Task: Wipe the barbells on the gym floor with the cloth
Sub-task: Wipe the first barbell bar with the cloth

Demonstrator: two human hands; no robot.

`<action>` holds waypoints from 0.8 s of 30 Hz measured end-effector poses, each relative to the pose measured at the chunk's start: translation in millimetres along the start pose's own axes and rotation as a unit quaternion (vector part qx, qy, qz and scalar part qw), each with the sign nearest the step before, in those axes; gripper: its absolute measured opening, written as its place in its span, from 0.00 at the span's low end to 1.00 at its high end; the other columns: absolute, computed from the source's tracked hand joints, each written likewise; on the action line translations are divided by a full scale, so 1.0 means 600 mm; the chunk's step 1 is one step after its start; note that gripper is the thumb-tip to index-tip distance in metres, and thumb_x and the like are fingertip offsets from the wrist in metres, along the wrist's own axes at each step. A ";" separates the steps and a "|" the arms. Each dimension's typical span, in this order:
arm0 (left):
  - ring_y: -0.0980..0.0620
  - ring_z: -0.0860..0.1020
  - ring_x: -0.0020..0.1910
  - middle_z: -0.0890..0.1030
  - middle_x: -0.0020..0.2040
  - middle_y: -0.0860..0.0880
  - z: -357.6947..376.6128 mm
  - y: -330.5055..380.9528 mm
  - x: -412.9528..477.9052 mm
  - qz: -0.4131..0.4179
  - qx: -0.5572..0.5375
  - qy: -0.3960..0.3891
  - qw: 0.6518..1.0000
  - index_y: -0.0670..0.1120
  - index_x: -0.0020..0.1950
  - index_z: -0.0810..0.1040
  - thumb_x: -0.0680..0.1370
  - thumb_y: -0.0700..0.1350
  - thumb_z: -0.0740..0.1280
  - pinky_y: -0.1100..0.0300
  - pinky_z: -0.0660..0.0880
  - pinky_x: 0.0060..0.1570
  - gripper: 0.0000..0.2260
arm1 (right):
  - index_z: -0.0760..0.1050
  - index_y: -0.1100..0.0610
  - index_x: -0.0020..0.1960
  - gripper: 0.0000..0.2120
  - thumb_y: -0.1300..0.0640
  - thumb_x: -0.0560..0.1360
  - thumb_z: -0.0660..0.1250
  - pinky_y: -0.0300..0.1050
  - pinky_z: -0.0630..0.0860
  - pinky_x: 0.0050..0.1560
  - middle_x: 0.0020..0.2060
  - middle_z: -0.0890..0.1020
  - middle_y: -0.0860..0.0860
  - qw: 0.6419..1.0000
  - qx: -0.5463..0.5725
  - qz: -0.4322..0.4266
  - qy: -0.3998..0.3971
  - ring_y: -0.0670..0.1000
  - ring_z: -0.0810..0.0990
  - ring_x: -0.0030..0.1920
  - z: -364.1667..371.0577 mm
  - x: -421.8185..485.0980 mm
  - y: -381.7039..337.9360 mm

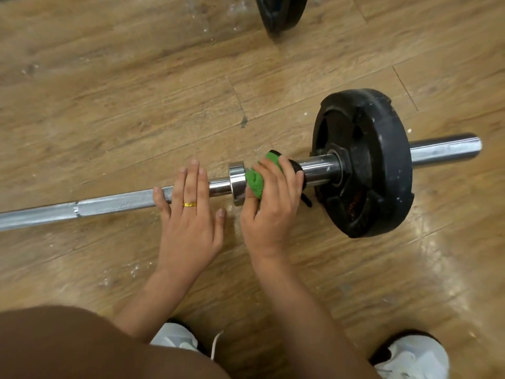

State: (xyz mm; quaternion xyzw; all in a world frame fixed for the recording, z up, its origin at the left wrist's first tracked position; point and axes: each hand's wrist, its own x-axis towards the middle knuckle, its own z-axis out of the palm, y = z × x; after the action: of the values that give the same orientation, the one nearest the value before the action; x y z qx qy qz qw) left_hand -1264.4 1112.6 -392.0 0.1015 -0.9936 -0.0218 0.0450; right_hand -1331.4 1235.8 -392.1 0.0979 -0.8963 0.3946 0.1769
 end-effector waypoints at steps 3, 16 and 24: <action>0.42 0.51 0.81 0.53 0.82 0.40 0.000 -0.001 -0.011 0.009 0.001 0.001 1.000 0.37 0.81 0.53 0.81 0.52 0.59 0.31 0.50 0.74 0.33 | 0.80 0.61 0.61 0.14 0.61 0.76 0.66 0.58 0.57 0.78 0.62 0.82 0.53 0.999 -0.014 -0.046 -0.024 0.56 0.72 0.71 -0.013 -0.004 0.021; 0.42 0.52 0.81 0.53 0.82 0.40 -0.002 -0.001 -0.009 0.011 0.008 -0.007 1.000 0.37 0.81 0.52 0.81 0.52 0.59 0.32 0.49 0.75 0.34 | 0.80 0.62 0.61 0.15 0.57 0.79 0.64 0.59 0.58 0.77 0.61 0.82 0.54 0.999 -0.029 -0.038 -0.020 0.57 0.73 0.70 -0.011 0.009 0.018; 0.43 0.52 0.81 0.53 0.82 0.40 -0.003 -0.003 0.005 0.002 0.014 -0.013 1.000 0.37 0.81 0.52 0.81 0.54 0.57 0.33 0.48 0.76 0.34 | 0.81 0.62 0.59 0.17 0.52 0.79 0.61 0.60 0.61 0.75 0.59 0.83 0.53 0.998 -0.018 -0.063 -0.026 0.57 0.75 0.68 -0.007 0.026 0.026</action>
State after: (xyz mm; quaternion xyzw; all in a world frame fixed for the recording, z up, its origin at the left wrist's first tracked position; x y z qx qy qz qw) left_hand -1266.6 1110.1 -390.2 0.0998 -0.9945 -0.0089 0.0302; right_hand -1349.7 1248.6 -393.9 0.1608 -0.8998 0.3635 0.1799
